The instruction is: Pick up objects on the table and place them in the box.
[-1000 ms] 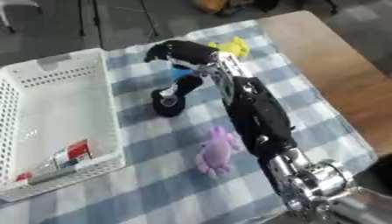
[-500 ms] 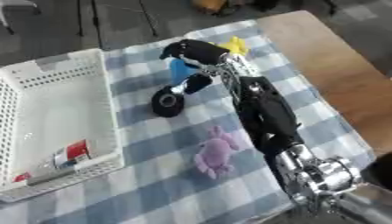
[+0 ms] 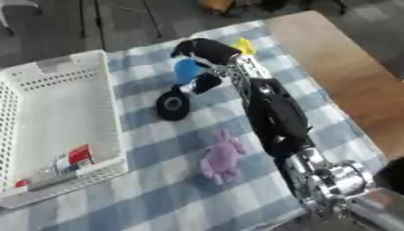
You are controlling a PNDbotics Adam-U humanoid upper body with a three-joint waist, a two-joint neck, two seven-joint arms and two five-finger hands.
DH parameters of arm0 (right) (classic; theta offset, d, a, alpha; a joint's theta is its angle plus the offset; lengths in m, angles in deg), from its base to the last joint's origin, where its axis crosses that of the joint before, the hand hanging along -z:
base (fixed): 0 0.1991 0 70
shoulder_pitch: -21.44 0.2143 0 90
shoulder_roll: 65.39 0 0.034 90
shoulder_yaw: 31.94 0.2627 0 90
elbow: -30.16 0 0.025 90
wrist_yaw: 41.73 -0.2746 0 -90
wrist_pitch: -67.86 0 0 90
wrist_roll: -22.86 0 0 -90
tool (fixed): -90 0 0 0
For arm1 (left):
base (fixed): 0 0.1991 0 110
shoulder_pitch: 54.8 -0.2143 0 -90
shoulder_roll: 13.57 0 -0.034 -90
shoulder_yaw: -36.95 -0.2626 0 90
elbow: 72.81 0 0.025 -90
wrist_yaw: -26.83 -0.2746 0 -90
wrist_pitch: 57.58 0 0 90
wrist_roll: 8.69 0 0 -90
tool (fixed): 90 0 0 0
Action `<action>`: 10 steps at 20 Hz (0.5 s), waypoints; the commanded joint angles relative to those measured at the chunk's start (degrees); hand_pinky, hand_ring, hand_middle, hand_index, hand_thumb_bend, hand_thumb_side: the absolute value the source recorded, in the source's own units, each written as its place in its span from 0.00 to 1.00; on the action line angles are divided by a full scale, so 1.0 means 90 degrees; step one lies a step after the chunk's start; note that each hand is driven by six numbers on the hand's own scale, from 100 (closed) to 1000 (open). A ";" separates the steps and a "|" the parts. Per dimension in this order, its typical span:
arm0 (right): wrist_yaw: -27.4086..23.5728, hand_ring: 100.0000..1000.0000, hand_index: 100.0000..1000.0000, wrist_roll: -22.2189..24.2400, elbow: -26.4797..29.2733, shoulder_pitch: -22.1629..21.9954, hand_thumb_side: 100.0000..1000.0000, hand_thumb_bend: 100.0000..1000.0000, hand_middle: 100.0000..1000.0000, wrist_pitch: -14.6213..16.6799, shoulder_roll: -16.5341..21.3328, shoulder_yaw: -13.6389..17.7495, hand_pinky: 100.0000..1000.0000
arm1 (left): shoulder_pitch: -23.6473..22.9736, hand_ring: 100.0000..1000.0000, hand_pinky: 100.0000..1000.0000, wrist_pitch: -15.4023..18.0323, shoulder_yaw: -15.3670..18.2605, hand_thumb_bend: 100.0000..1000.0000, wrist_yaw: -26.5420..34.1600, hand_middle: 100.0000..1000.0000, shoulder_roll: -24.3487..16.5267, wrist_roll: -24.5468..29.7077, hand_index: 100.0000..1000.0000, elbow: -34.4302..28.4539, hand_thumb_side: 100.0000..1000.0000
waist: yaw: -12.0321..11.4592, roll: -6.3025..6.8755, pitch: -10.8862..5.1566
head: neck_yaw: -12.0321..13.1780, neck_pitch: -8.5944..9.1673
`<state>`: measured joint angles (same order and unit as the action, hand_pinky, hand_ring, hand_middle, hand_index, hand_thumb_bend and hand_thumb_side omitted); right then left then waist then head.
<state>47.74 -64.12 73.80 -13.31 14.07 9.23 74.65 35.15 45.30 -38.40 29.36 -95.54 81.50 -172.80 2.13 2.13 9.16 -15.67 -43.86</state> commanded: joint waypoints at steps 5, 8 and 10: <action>0.0150 0.86 0.90 0.0062 -0.0041 0.0100 0.70 0.51 0.85 -0.0071 0.0066 0.0028 0.93 | 0.0028 0.62 0.44 0.0012 0.0011 0.37 0.0018 0.66 -0.0055 0.0020 0.69 -0.0087 0.88 | -0.0019 0.0049 -0.0688 | -0.0023 -0.0029; 0.0221 0.86 0.90 0.0091 -0.0105 0.0061 0.71 0.51 0.85 -0.0105 0.0055 0.0042 0.93 | 0.0032 0.62 0.44 0.0015 0.0012 0.37 0.0021 0.66 -0.0058 0.0017 0.69 -0.0091 0.88 | -0.0025 0.0056 -0.0688 | -0.0023 -0.0029; 0.0252 0.85 0.90 0.0094 -0.0140 0.0038 0.71 0.51 0.84 -0.0143 0.0054 0.0062 0.92 | 0.0031 0.62 0.44 0.0017 0.0013 0.37 0.0021 0.66 -0.0060 0.0014 0.69 -0.0092 0.88 | -0.0027 0.0058 -0.0689 | -0.0025 -0.0029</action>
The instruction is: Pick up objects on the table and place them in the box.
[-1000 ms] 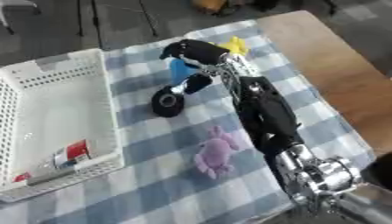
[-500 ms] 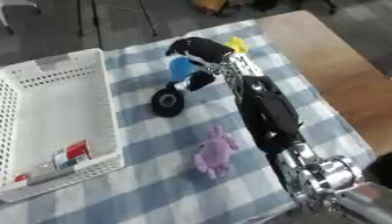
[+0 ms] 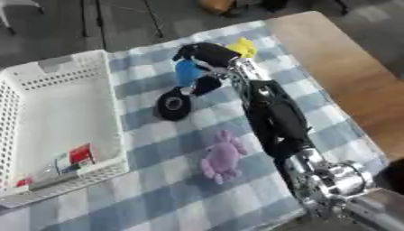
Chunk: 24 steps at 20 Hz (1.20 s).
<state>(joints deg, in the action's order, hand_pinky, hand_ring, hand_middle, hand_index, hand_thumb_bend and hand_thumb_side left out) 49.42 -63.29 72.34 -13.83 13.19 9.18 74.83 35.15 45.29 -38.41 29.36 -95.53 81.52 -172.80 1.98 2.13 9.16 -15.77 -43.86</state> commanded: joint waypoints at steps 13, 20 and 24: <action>-0.0155 0.32 0.75 -0.0174 0.0009 0.0018 0.01 0.24 0.59 -0.0337 0.0080 0.0077 0.15 | 0.0018 0.62 0.44 0.0030 0.0011 0.37 0.0023 0.66 -0.0058 0.0010 0.69 -0.0090 0.88 | 0.0024 0.0092 -0.0694 | -0.0017 -0.0029; -0.0418 0.21 0.70 -0.0411 0.0188 0.0040 0.00 0.23 0.52 -0.0265 0.0081 -0.0004 0.03 | 0.0010 0.62 0.44 0.0028 0.0013 0.37 0.0021 0.66 -0.0061 0.0011 0.69 -0.0088 0.88 | 0.0011 0.0086 -0.0695 | -0.0013 -0.0029; -0.0611 0.21 0.70 -0.0444 0.0361 0.0116 0.00 0.24 0.52 -0.0076 0.0067 -0.0127 0.03 | 0.0009 0.62 0.44 0.0028 0.0013 0.37 0.0021 0.66 -0.0065 0.0010 0.69 -0.0090 0.88 | 0.0005 0.0084 -0.0697 | -0.0010 -0.0029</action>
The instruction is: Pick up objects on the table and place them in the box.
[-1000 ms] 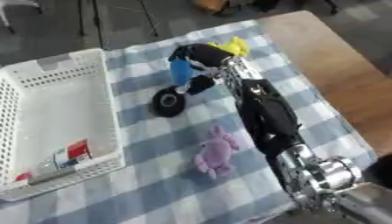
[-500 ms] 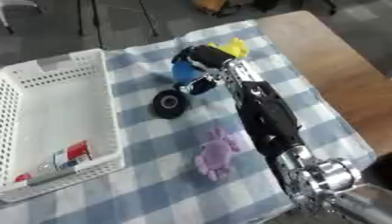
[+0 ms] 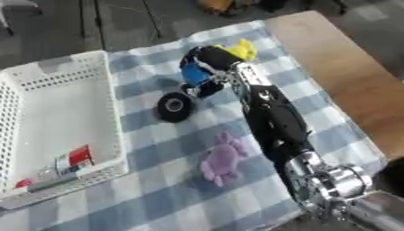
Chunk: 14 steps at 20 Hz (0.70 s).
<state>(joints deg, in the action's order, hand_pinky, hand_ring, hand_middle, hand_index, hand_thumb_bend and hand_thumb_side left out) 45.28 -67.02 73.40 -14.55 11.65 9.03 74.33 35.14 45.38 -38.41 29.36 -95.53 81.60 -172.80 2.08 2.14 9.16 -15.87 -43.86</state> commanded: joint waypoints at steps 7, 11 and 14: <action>-0.1395 0.22 0.68 0.0116 0.0719 0.0505 0.00 0.17 0.49 0.0569 -0.0164 -0.0555 0.04 | 0.0013 0.62 0.44 0.0013 -0.0004 0.37 0.0022 0.66 -0.0065 0.0023 0.69 -0.0083 0.88 | -0.0039 0.0071 -0.0708 | -0.0042 -0.0029; -0.2357 0.22 0.68 0.0618 0.0789 0.0607 0.00 0.15 0.49 0.0646 -0.0319 -0.0799 0.03 | 0.0015 0.62 0.44 0.0007 -0.0010 0.37 0.0023 0.66 -0.0063 0.0034 0.69 -0.0080 0.88 | -0.0064 0.0062 -0.0713 | -0.0050 -0.0029; -0.2734 0.23 0.68 0.0886 0.0792 0.0711 0.00 0.06 0.49 0.0687 -0.0452 -0.0968 0.05 | 0.0037 0.62 0.45 0.0003 -0.0043 0.37 0.0035 0.66 -0.0060 0.0058 0.69 -0.0081 0.88 | -0.0141 0.0060 -0.0716 | -0.0127 -0.0029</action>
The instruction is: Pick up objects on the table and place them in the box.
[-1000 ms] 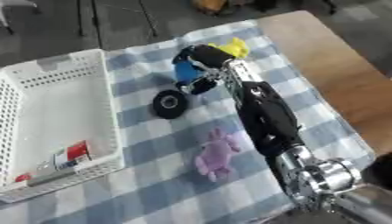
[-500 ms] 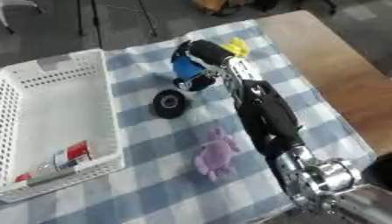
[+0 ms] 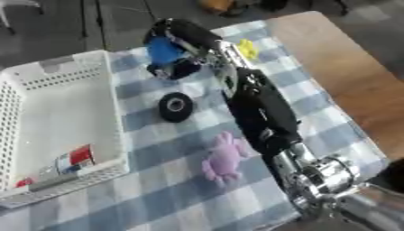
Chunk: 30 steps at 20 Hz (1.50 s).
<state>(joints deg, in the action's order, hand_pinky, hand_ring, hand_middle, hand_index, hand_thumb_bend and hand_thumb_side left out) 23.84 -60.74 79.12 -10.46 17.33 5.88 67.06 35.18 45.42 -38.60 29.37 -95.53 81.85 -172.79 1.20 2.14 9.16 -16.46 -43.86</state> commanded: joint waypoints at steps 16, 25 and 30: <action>-0.1790 0.24 0.70 0.1284 -0.0127 0.0241 0.00 0.03 0.50 0.0682 -0.0894 -0.1067 0.04 | 0.0032 0.62 0.45 -0.0009 -0.0018 0.37 0.0048 0.66 -0.0064 0.0034 0.69 -0.0082 0.88 | -0.0069 0.0038 -0.0723 | -0.0060 -0.0029; -0.2007 0.35 0.79 0.1870 -0.0345 0.0183 0.45 0.20 0.61 0.1143 -0.0895 -0.1118 0.18 | 0.0039 0.62 0.45 -0.0009 -0.0019 0.37 0.0048 0.66 -0.0063 0.0038 0.69 -0.0086 0.88 | -0.0052 0.0040 -0.0728 | -0.0057 -0.0029; -0.1890 0.83 0.89 0.2294 -0.0269 0.0208 0.65 0.39 0.83 0.1373 -0.0877 -0.1214 0.85 | 0.0040 0.62 0.45 -0.0008 -0.0022 0.37 0.0050 0.66 -0.0065 0.0041 0.69 -0.0087 0.88 | -0.0043 0.0040 -0.0733 | -0.0061 -0.0029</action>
<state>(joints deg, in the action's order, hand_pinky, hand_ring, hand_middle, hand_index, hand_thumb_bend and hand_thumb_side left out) 6.62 -47.79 75.54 -9.67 22.49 -2.15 56.43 35.19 45.29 -38.79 29.60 -95.53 82.05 -172.79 0.78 2.14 9.16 -16.89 -43.86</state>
